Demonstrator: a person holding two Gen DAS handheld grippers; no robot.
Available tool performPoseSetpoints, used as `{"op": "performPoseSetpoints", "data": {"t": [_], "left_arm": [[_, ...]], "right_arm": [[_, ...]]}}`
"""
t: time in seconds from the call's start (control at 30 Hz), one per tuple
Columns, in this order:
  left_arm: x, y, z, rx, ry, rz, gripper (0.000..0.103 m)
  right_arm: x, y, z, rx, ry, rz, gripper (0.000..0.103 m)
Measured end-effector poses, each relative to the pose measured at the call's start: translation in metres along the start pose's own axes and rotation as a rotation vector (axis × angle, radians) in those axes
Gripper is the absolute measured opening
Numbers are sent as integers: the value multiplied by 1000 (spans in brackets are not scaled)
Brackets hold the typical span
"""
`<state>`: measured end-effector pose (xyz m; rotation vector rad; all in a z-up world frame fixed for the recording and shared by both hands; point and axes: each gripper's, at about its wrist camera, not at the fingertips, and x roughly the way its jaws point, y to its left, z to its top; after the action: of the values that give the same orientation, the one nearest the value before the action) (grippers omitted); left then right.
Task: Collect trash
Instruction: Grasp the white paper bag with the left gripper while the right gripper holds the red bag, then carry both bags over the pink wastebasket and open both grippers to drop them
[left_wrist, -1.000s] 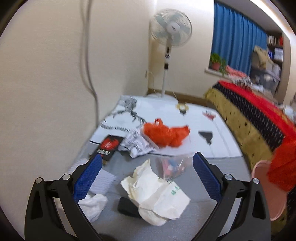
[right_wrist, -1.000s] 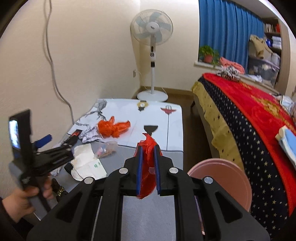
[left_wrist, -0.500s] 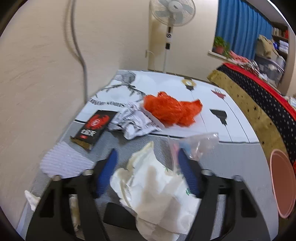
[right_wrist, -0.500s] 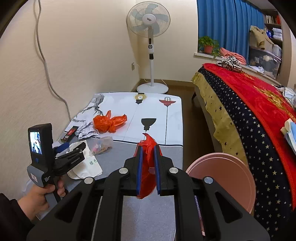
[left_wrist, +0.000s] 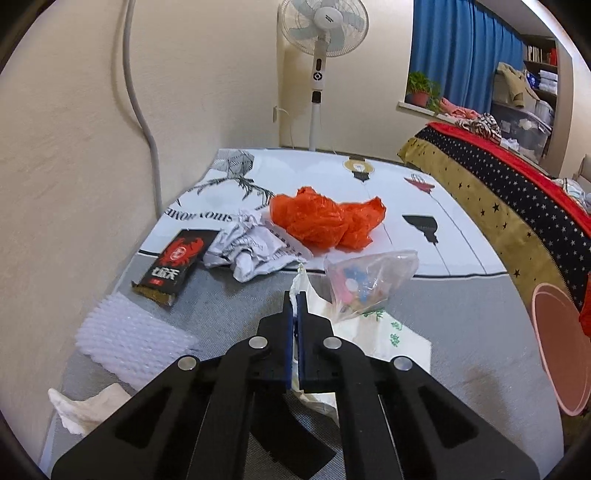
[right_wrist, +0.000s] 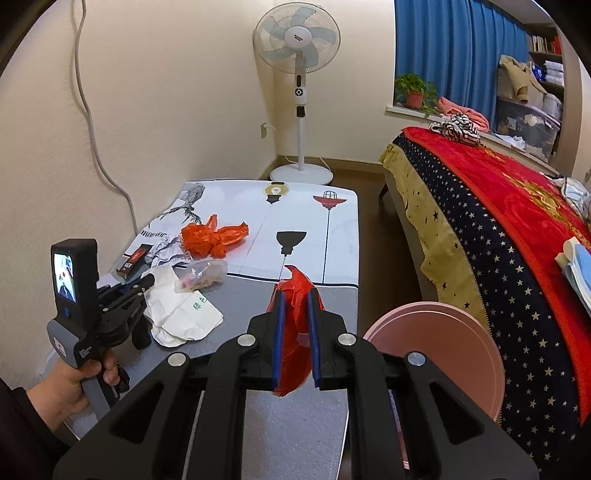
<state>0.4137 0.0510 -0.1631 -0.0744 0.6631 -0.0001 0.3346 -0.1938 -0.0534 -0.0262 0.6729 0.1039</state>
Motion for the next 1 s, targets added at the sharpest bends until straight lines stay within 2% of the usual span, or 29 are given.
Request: {"op": "performPoseSetpoints", "data": {"t": [0.13, 0.3, 0.4, 0.57, 0.8, 1.0], "left_arm": [[-26, 0, 15, -27, -45, -30, 1], [-92, -9, 45, -22, -139, -91, 1], [-138, -15, 56, -1, -182, -124, 1], [-208, -25, 58, 48, -227, -176, 1], [-255, -56, 39, 86, -225, -289, 1], [-262, -99, 28, 158, -212, -362, 1]], "right_arm": [[-7, -4, 2, 13, -16, 12, 12], [-24, -11, 7, 38, -44, 40, 12], [-43, -16, 10, 75, -56, 85, 12], [-84, -18, 7, 82, -82, 137, 12], [-144, -23, -17, 42, -108, 117, 12], [-168, -47, -31, 66, -107, 65, 12]]}}
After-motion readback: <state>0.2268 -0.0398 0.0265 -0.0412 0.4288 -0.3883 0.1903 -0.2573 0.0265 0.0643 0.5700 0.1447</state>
